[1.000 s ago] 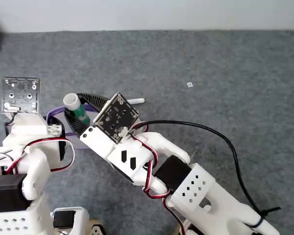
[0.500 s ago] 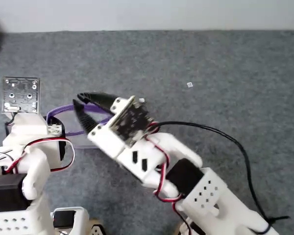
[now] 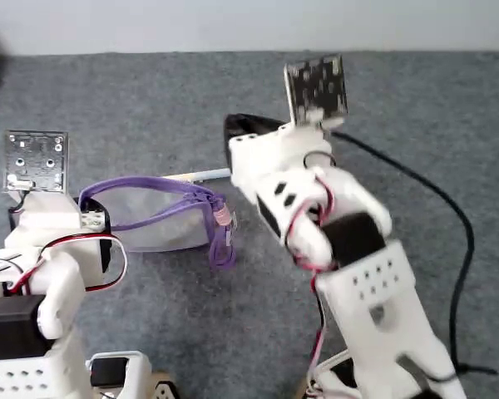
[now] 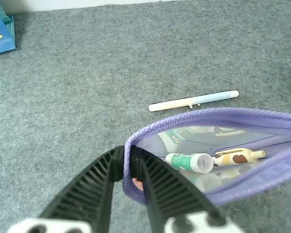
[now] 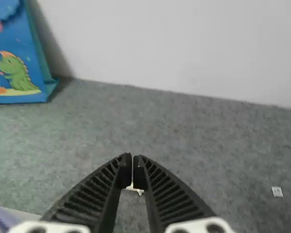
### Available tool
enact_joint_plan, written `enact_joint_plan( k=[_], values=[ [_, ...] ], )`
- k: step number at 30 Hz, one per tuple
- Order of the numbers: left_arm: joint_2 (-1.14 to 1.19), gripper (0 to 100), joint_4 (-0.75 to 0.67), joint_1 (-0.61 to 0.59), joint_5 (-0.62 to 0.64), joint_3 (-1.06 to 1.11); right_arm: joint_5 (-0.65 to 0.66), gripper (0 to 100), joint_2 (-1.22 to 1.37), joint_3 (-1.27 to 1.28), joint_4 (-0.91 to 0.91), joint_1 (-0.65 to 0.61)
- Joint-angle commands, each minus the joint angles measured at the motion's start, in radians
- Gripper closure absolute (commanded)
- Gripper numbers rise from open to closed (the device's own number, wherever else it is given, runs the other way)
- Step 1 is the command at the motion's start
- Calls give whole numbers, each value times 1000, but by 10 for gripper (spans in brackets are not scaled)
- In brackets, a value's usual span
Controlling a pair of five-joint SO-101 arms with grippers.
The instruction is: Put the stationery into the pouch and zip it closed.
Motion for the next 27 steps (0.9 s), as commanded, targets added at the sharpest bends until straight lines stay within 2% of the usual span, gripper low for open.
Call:
enact_joint_plan(
  k=[1, 7, 12, 17, 19, 25, 27],
  values=[
    [9, 989, 9, 3, 3, 47, -21, 991, 120, -132, 94, 42],
    [9, 989, 11, 2, 5, 47, 0, 987, 338, -252, 124, 54],
    [9, 989, 11, 2, 5, 48, 176, 986, 499, -325, 137, 58],
    [9, 989, 9, 2, 3, 53, 351, 981, 653, -428, 236, 58],
    [9, 989, 9, 2, 3, 53, 420, 949, 714, -465, 277, 58],
    [9, 989, 11, 2, 3, 54, 594, 742, 891, -583, 314, 61],
    [9, 989, 11, 2, 3, 54, 641, 704, 951, -626, 314, 61]
  ],
)
